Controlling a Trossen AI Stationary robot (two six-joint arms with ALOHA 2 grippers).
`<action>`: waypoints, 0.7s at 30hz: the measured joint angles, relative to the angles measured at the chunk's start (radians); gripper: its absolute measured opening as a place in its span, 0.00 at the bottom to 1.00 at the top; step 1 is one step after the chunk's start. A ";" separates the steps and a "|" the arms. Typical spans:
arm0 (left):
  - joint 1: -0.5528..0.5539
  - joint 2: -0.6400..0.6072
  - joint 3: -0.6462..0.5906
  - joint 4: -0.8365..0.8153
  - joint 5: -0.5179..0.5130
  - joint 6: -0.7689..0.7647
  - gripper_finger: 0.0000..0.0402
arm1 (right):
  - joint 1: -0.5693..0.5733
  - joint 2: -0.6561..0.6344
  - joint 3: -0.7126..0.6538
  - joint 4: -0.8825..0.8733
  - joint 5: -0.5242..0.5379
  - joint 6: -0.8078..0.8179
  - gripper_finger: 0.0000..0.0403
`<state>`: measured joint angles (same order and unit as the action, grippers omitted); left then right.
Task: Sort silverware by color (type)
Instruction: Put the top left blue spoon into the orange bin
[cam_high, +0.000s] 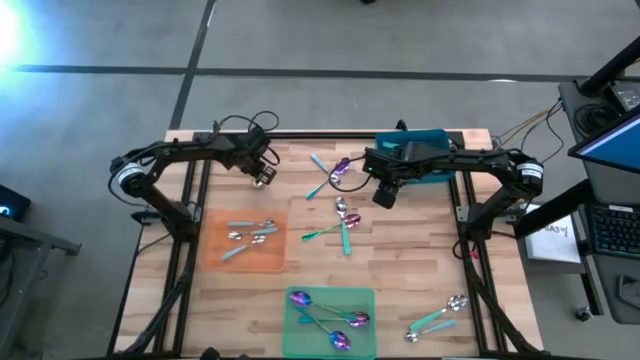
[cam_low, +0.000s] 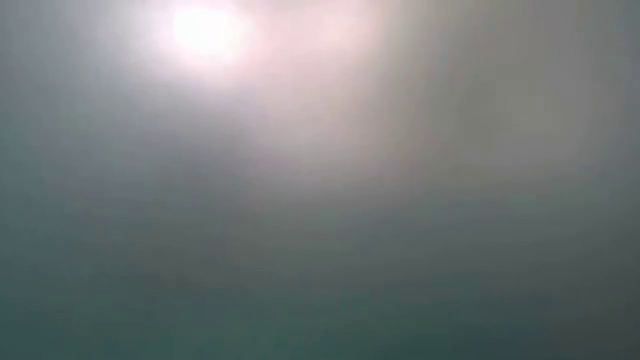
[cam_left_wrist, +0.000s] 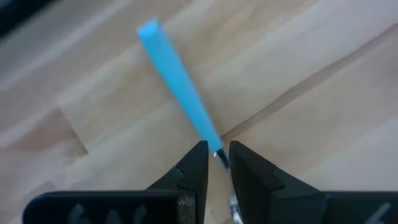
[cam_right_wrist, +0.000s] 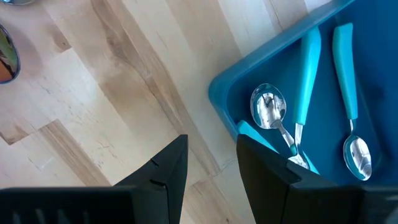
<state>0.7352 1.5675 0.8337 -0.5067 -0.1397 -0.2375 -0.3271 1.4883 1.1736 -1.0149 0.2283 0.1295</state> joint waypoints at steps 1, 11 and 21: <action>0.000 -0.005 0.000 0.003 0.001 0.001 0.12 | 0.000 0.000 0.000 0.000 0.000 0.000 0.32; 0.000 0.035 -0.018 0.015 0.034 -0.008 0.12 | 0.000 0.000 0.000 0.001 0.000 0.000 0.32; 0.002 0.081 -0.047 0.061 0.040 -0.010 0.12 | 0.000 0.000 0.000 0.001 0.000 0.001 0.32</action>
<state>0.7368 1.6481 0.7868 -0.4454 -0.0995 -0.2470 -0.3271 1.4883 1.1736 -1.0138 0.2279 0.1303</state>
